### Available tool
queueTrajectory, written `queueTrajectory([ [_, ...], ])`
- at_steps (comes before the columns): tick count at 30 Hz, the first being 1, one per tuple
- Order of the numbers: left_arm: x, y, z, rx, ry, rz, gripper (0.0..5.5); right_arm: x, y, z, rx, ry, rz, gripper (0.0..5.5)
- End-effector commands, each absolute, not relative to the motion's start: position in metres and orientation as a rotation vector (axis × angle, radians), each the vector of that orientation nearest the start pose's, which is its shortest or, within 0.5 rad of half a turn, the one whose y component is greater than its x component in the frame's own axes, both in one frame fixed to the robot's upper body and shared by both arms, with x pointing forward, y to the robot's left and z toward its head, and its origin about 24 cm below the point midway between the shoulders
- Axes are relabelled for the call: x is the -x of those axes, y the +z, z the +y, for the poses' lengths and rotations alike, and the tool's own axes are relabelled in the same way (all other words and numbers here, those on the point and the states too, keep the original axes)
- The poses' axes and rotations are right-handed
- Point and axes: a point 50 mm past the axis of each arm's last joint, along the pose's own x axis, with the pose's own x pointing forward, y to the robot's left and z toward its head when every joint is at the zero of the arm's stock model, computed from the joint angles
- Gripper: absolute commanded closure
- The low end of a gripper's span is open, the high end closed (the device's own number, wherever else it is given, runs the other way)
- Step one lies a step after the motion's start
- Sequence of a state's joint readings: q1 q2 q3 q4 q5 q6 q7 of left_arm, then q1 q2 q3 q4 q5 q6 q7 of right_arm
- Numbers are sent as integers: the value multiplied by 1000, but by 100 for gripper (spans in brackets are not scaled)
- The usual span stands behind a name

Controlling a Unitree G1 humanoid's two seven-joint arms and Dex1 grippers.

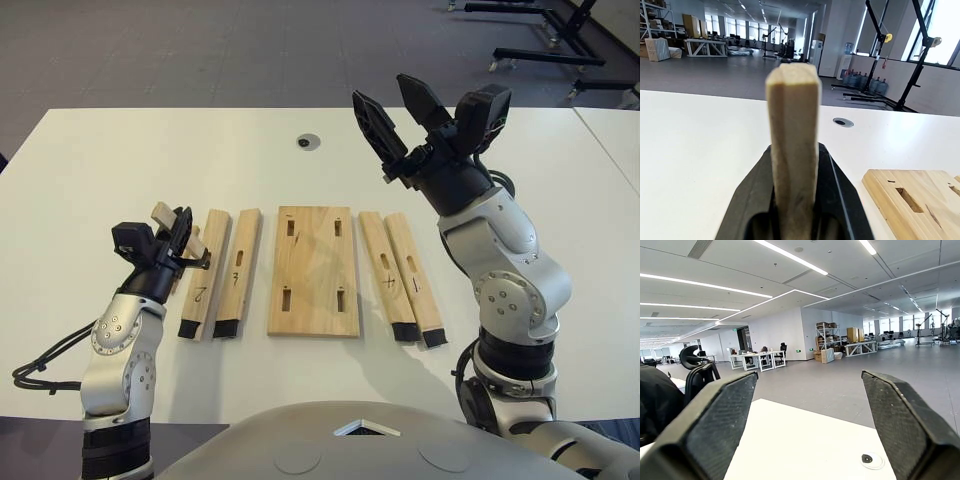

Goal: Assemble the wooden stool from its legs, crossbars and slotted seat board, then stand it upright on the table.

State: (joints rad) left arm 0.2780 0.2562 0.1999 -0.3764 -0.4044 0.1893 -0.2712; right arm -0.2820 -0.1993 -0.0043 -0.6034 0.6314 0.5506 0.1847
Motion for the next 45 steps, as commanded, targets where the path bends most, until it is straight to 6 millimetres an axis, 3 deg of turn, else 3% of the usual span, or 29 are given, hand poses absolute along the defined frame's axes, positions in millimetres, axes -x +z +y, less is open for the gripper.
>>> queueTrajectory([
  [1,-195,65,225,72,-108,45,511,-246,205,-115,-274,655,-338,168],
  [19,-195,68,213,106,-141,33,511,-241,200,-110,-306,672,-353,168],
  [29,-196,67,230,72,-98,59,511,-240,200,-110,-299,656,-361,168],
  [34,-193,58,222,88,-113,95,511,-240,200,-111,-294,646,-359,168],
  [45,-196,82,224,108,-91,-24,511,-238,200,-106,-322,665,-357,168],
])
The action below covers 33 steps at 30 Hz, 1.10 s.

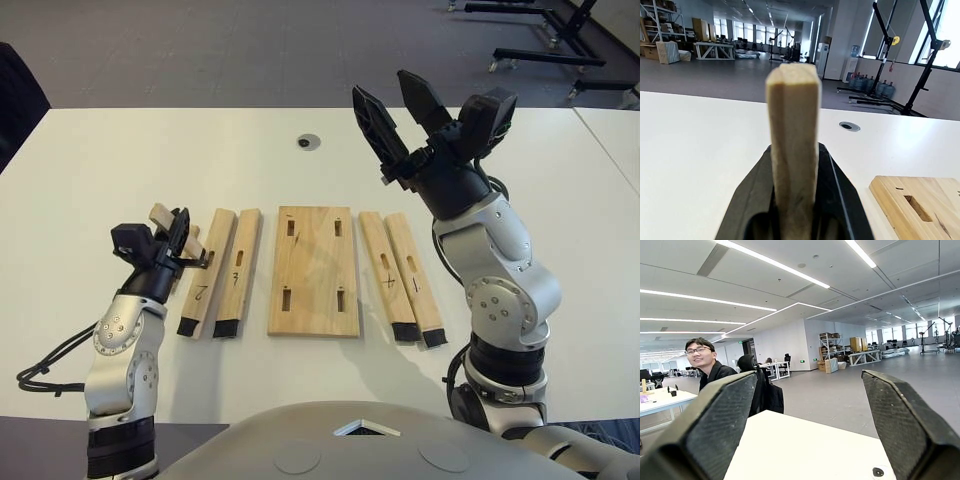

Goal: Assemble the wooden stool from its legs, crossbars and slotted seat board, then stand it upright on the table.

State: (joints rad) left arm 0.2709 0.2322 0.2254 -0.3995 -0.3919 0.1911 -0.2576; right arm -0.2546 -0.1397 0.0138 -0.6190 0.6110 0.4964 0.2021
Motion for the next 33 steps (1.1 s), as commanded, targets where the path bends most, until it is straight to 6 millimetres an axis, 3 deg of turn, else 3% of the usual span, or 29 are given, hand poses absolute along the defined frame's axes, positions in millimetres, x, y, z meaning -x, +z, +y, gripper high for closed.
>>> queueTrajectory([
  [1,-196,82,223,109,-92,-25,511,-239,200,-107,-322,667,-355,168],
  [10,-194,73,212,136,-96,8,511,-243,199,-108,-322,683,-348,168],
  [33,-193,56,213,103,-87,86,511,-247,203,-112,-317,658,-357,168],
])
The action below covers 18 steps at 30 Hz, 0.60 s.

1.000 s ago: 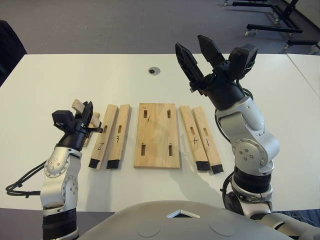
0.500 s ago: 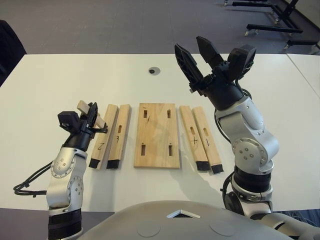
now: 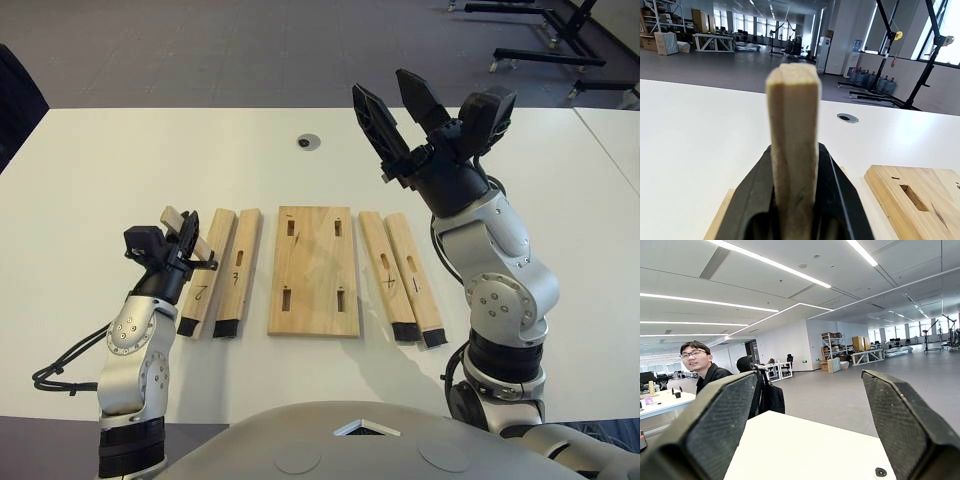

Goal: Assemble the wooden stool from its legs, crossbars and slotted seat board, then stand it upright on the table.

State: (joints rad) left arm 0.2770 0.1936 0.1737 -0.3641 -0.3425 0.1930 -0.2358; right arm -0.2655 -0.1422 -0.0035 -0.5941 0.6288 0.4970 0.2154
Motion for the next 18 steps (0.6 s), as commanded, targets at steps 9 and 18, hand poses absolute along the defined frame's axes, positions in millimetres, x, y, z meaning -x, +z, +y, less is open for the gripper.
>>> queueTrajectory([
  [9,-191,45,208,112,-113,144,511,-251,205,-114,-301,646,-355,168],
  [18,-193,45,211,76,-138,143,394,-253,203,-115,-288,639,-352,168],
])
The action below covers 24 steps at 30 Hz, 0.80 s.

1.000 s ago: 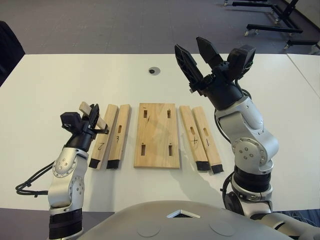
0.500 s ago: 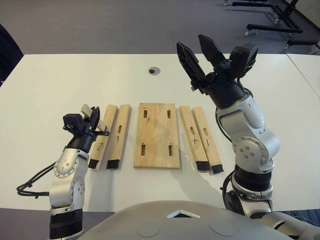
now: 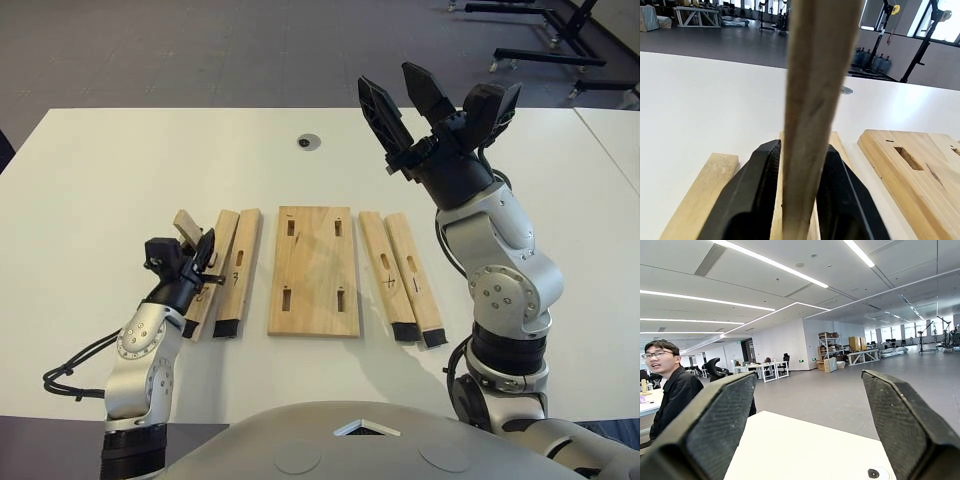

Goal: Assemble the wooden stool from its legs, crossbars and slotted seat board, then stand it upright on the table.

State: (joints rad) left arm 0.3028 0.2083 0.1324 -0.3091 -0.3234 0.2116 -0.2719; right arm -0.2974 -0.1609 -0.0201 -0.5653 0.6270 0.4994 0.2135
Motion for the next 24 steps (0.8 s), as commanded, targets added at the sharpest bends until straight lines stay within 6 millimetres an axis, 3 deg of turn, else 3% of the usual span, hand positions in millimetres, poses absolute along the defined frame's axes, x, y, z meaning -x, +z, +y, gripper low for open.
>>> queueTrajectory([
  [1,-194,46,213,69,-133,136,373,-253,203,-115,-288,637,-353,168],
  [6,-196,58,219,53,-108,67,305,-253,204,-113,-291,640,-359,168],
  [17,-206,70,211,116,-164,15,305,-252,204,-109,-270,625,-389,168],
  [24,-207,100,214,99,-113,-138,305,-254,207,-105,-273,668,-398,168],
])
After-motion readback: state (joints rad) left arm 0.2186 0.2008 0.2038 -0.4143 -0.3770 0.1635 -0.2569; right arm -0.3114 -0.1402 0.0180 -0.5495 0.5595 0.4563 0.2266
